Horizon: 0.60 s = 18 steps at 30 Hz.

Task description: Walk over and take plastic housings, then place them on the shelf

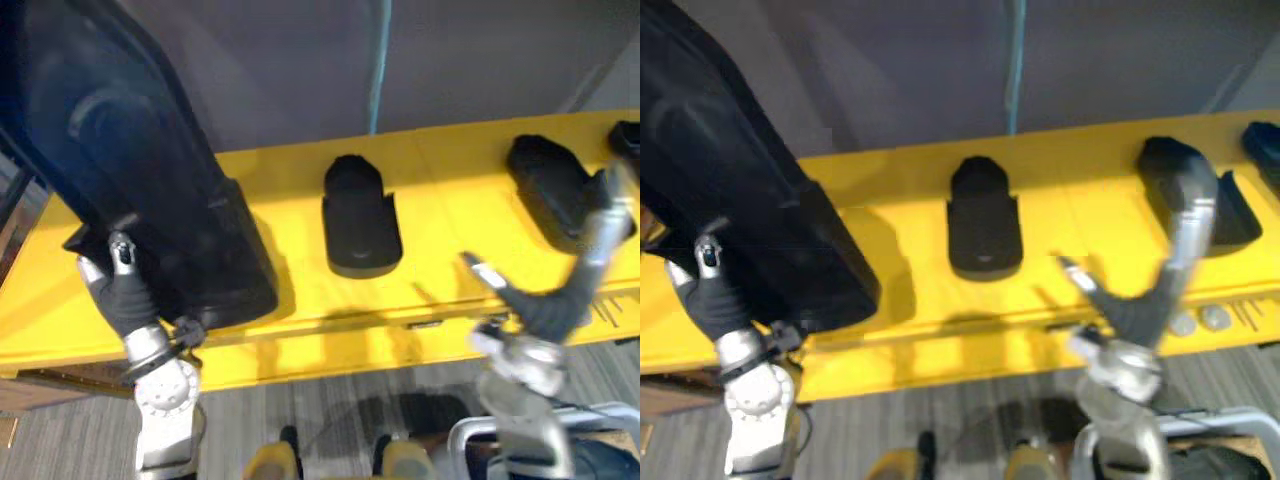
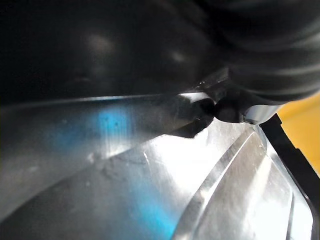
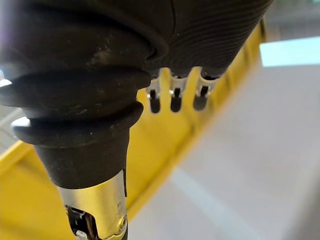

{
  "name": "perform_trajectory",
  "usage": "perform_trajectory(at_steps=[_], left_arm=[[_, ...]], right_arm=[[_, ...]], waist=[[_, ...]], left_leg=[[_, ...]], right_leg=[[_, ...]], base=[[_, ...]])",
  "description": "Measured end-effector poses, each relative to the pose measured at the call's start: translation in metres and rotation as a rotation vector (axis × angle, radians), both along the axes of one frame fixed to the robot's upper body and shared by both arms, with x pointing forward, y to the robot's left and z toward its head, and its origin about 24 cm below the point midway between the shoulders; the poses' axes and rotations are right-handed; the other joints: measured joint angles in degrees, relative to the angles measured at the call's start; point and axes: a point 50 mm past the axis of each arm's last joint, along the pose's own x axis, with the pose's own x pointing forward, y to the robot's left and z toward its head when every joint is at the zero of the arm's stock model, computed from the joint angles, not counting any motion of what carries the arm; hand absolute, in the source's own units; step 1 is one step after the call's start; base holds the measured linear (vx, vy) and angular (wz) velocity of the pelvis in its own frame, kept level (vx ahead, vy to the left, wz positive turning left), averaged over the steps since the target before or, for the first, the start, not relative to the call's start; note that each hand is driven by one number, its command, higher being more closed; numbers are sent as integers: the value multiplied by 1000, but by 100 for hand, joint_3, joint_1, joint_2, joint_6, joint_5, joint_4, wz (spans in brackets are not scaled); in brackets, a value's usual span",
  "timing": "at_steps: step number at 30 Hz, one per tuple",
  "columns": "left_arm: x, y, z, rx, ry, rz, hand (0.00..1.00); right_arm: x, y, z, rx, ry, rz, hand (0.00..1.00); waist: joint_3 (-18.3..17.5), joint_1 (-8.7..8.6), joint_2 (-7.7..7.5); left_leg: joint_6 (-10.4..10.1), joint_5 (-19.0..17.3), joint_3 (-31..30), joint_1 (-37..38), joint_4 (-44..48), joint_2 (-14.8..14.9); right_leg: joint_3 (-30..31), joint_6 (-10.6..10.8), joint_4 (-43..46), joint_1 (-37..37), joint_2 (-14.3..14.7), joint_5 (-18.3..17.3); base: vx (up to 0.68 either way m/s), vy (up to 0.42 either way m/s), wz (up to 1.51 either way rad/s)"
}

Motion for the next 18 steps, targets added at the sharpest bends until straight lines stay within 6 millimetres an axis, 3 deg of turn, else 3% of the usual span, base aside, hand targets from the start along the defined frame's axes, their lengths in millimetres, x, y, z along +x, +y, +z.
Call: perform_trajectory(at_steps=[2, 6, 10, 14, 18], left_arm=[[-5, 25, 1, 30, 63, 86, 100], [-10, 59, -4, 25, 192, 160, 100], [-6, 92, -37, -41, 465, 218, 100], [3, 127, -85, -208, 750, 270, 100], [13, 144, -102, -311, 881, 277, 100]], right_arm=[[-16, -31, 5, -25, 1, -170, 0], [-44, -70, 14, -2, -13, -346, 0], [-53, -81, 14, 109, -9, -283, 0], [-49, -90, 4, 160, 77, -244, 0], [-45, -91, -2, 156, 147, -223, 0]], waist=[[-215, -141, 13], [-390, -198, 49], [-485, -376, 82], [-518, -540, 116], [-511, -621, 133]], left_leg=[[-3, 3, 66, -1, -109, 4], [0, 5, 349, 195, -316, 14], [0, 6, 589, 388, -474, 11], [2, 5, 789, 496, -517, 10], [5, 2, 927, 590, -559, 9]], right_leg=[[43, 17, -143, 0, 19, 60], [305, 37, -298, 8, 81, 141], [515, 55, -346, 15, 86, 178], [695, 77, -383, 7, 126, 228], [849, 87, -394, -3, 151, 262]], base=[[32, 21, -17], [67, 32, -30], [27, 36, -31], [-2, 15, -23], [-23, 13, -21]])
